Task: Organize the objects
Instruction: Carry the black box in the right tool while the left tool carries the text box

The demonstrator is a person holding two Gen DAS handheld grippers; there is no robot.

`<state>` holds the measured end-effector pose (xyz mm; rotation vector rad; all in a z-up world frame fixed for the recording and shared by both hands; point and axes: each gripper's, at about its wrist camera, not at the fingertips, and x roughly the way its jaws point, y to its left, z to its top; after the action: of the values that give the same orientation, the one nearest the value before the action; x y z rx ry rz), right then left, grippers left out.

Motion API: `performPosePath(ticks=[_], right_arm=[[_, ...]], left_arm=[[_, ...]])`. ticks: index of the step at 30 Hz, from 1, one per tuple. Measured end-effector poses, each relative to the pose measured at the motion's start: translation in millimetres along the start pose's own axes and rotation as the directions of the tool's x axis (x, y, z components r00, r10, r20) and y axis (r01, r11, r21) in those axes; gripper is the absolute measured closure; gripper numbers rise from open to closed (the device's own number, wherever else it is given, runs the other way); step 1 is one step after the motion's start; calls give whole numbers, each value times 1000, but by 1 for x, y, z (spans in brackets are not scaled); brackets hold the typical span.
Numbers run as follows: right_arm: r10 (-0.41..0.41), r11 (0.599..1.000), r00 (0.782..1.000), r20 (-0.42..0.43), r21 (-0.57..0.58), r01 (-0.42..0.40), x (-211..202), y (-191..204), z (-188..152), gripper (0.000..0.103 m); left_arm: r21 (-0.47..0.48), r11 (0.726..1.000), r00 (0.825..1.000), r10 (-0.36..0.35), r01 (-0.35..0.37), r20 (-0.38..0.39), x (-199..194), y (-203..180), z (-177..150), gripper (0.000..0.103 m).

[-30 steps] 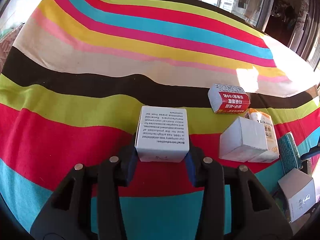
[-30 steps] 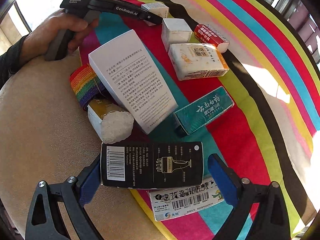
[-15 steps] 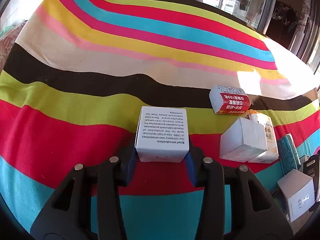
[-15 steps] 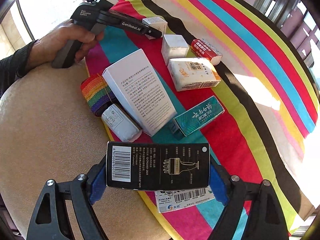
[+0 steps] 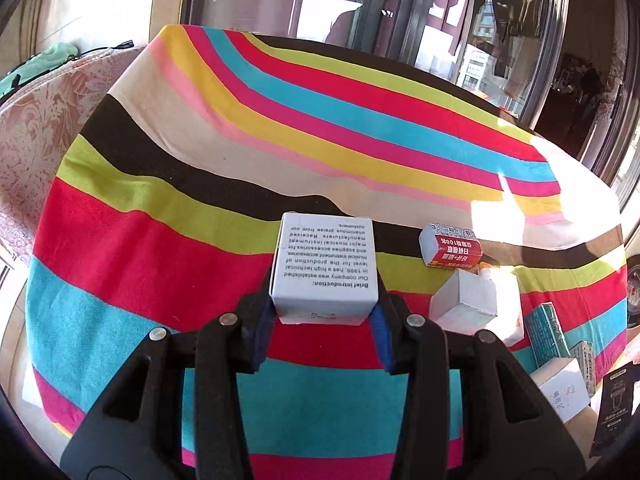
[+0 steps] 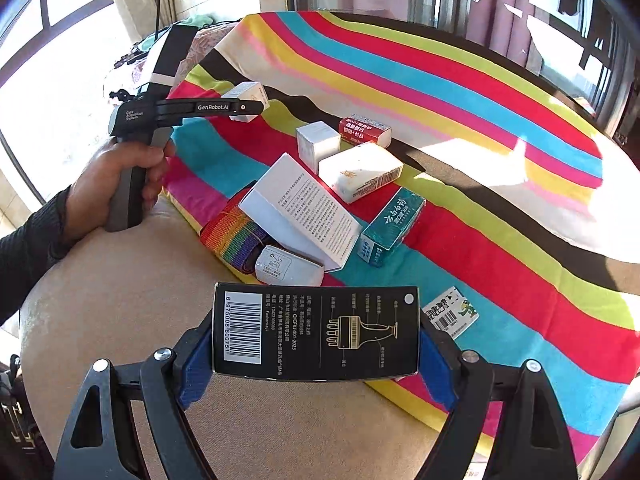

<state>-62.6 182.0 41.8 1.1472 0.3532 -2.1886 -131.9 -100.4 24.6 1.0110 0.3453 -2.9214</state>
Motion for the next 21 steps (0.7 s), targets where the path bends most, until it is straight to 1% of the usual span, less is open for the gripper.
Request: performPosePath(ticks=[2, 4, 6, 8, 11, 14, 17, 21], right_arm=[[-11, 998, 999, 35, 68, 8, -9, 4, -9, 17], [1, 991, 998, 68, 133, -10, -14, 6, -15, 17], [-1, 985, 995, 96, 173, -16, -19, 11, -21, 17], [-7, 979, 995, 98, 205, -14, -17, 16, -26, 17], [-14, 977, 993, 117, 213, -12, -23, 27, -35, 17], [-17, 974, 988, 154, 227, -19, -28, 32, -41, 17], [-22, 967, 985, 173, 255, -23, -31, 33, -48, 17], [-35, 965, 981, 193, 262, -17, -36, 40, -58, 17]], left_arm=[[-33, 999, 999, 4, -3, 32, -13, 6, 0, 57], [-66, 998, 998, 5, -2, 55, -28, 14, -2, 57], [-100, 995, 998, 2, 5, 66, -39, 19, -5, 57], [-137, 990, 997, -12, 22, 71, -49, 20, -7, 57], [-193, 979, 996, -50, 64, 75, -64, 17, -19, 57], [-232, 967, 993, -97, 109, 62, -74, 12, -32, 57], [-236, 963, 991, -124, 133, 50, -87, 1, -46, 57], [-220, 964, 988, -147, 152, 40, -105, -16, -59, 57]])
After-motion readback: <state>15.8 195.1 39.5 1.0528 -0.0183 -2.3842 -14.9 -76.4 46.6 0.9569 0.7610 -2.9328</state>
